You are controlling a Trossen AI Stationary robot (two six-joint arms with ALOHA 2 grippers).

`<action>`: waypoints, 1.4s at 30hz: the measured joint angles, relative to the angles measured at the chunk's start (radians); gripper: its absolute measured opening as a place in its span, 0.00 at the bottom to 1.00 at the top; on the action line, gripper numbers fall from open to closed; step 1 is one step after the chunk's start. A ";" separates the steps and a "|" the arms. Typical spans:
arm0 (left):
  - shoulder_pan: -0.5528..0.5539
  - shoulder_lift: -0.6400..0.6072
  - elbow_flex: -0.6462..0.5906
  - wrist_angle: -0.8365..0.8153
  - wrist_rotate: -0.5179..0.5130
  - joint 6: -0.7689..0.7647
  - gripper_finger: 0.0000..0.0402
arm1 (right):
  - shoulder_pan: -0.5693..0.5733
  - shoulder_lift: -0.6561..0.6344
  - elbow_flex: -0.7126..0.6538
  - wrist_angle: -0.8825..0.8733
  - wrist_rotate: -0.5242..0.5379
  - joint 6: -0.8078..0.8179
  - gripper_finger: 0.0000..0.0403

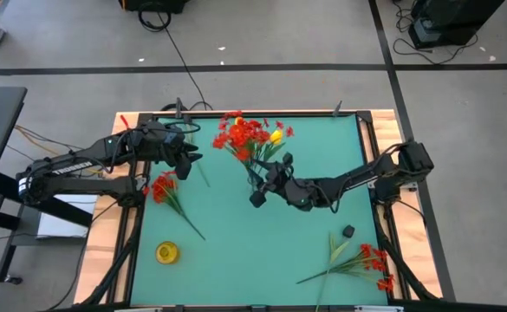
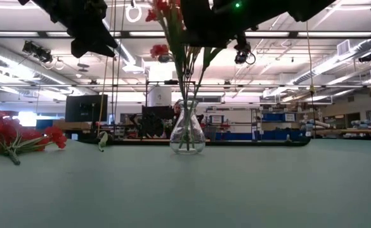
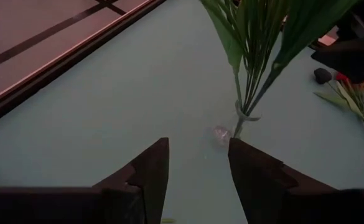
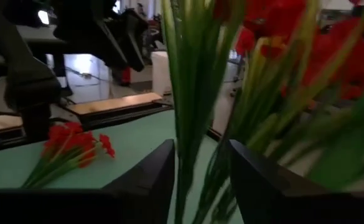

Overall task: Sort flowers into vase by color
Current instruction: Put the red flowers into the transparent vase, then adjust the transparent vase

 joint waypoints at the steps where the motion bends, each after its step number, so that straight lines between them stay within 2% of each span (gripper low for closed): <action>1: 0.000 0.000 0.000 0.000 0.000 0.000 0.43 | 0.008 0.000 0.000 -0.011 0.018 0.008 0.39; 7: 0.000 0.000 0.000 0.000 0.000 0.000 0.43 | 0.068 0.000 0.000 -0.092 0.148 0.108 0.42; 13: 0.000 0.000 0.001 0.017 0.000 0.000 0.43 | 0.112 0.000 0.000 -0.097 0.243 0.116 0.41; 19: 0.000 0.068 0.002 0.143 0.003 -0.008 0.43 | 0.130 0.000 0.000 -0.097 0.266 0.113 0.41; 27: -0.025 0.142 0.002 0.202 0.034 0.005 0.43 | 0.144 0.000 0.000 -0.140 0.268 0.125 0.41; 31: -0.062 0.187 0.002 0.276 0.034 -0.002 0.43 | 0.145 0.000 0.000 -0.244 0.236 0.215 0.41; 34: -0.081 0.209 0.001 0.276 0.035 -0.025 0.43 | 0.148 -0.006 0.000 -0.319 0.237 0.346 0.41; 36: -0.086 0.213 0.001 0.269 0.034 -0.033 0.43 | 0.135 -0.022 0.000 -0.390 0.178 0.473 0.41; 37: -0.087 0.213 0.000 0.264 0.034 -0.034 0.43 | 0.117 -0.032 0.000 -0.433 0.113 0.532 0.41; 42: -0.079 0.202 0.000 0.269 0.018 -0.051 0.43 | -0.045 -0.074 0.000 -0.598 -0.296 0.685 0.41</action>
